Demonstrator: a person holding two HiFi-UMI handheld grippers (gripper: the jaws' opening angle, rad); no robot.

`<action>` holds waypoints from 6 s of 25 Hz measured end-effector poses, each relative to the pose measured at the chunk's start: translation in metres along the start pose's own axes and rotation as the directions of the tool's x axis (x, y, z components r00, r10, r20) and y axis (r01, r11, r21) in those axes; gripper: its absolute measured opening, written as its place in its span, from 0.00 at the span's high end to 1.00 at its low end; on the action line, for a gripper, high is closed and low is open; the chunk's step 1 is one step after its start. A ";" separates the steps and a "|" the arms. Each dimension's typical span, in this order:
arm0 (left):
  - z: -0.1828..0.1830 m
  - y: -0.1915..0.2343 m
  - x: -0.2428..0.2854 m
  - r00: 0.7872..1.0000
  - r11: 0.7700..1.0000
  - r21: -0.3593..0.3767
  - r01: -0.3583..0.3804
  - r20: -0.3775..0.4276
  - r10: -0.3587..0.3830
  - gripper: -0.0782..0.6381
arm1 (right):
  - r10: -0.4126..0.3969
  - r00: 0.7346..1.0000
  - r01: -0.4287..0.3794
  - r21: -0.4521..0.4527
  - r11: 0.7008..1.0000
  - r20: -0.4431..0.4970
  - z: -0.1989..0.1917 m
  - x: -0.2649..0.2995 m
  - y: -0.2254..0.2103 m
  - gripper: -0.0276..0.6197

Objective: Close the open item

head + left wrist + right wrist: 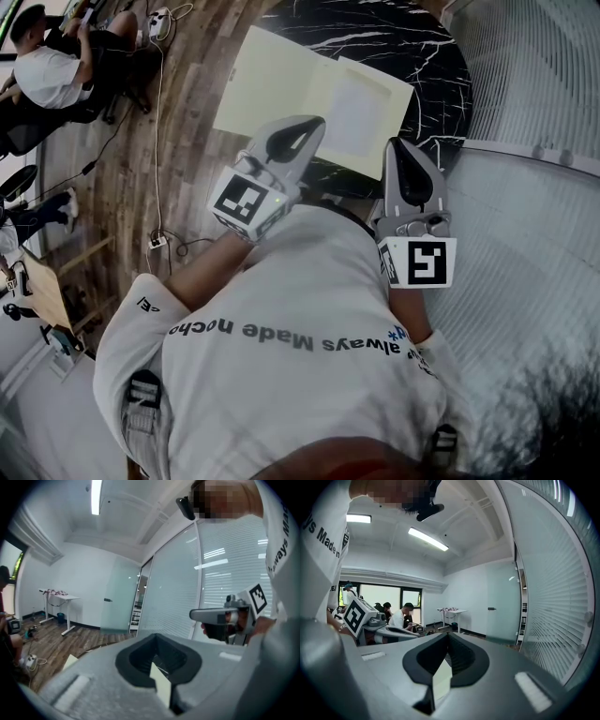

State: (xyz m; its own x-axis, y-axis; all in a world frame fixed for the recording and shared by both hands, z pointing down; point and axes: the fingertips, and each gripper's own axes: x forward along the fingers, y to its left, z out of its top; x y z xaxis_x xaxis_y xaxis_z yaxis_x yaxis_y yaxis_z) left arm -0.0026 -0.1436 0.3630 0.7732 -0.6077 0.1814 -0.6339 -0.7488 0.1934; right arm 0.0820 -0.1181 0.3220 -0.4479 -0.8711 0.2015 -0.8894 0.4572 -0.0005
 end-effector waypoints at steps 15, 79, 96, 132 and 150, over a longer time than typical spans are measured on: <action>-0.100 0.043 -0.013 0.987 0.992 -0.096 -0.079 -0.146 0.064 0.78 | 0.005 1.000 -0.005 0.002 1.000 -0.018 -0.006 0.002 0.005 0.95; -0.360 0.181 -0.048 0.904 0.632 -0.663 -0.402 -0.396 0.160 0.86 | -0.006 0.998 0.006 0.005 1.000 -0.070 -0.023 0.012 -0.005 0.95; -0.318 0.145 -0.034 0.873 0.852 -0.358 -0.381 -0.444 0.204 0.87 | -0.010 0.997 0.011 0.022 1.000 -0.077 -0.030 0.010 -0.009 0.95; -0.346 0.027 0.045 0.490 0.797 0.514 0.317 -0.809 0.326 0.77 | -0.084 0.988 0.095 0.084 0.992 -0.127 -0.064 -0.020 -0.035 0.95; -0.376 -0.001 0.065 0.417 0.699 0.519 0.492 -0.845 0.335 0.74 | -0.169 0.918 0.214 0.089 0.973 -0.358 -0.209 -0.014 -0.090 0.95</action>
State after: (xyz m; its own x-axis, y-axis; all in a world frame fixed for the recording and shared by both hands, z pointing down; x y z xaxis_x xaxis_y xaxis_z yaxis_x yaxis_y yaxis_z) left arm 0.0413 -0.0826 0.7372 0.0942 -0.2805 0.9552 -0.0533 -0.9595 -0.2765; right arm 0.1878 -0.1092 0.5239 -0.2281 -0.8132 0.5354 -0.9691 0.2425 -0.0446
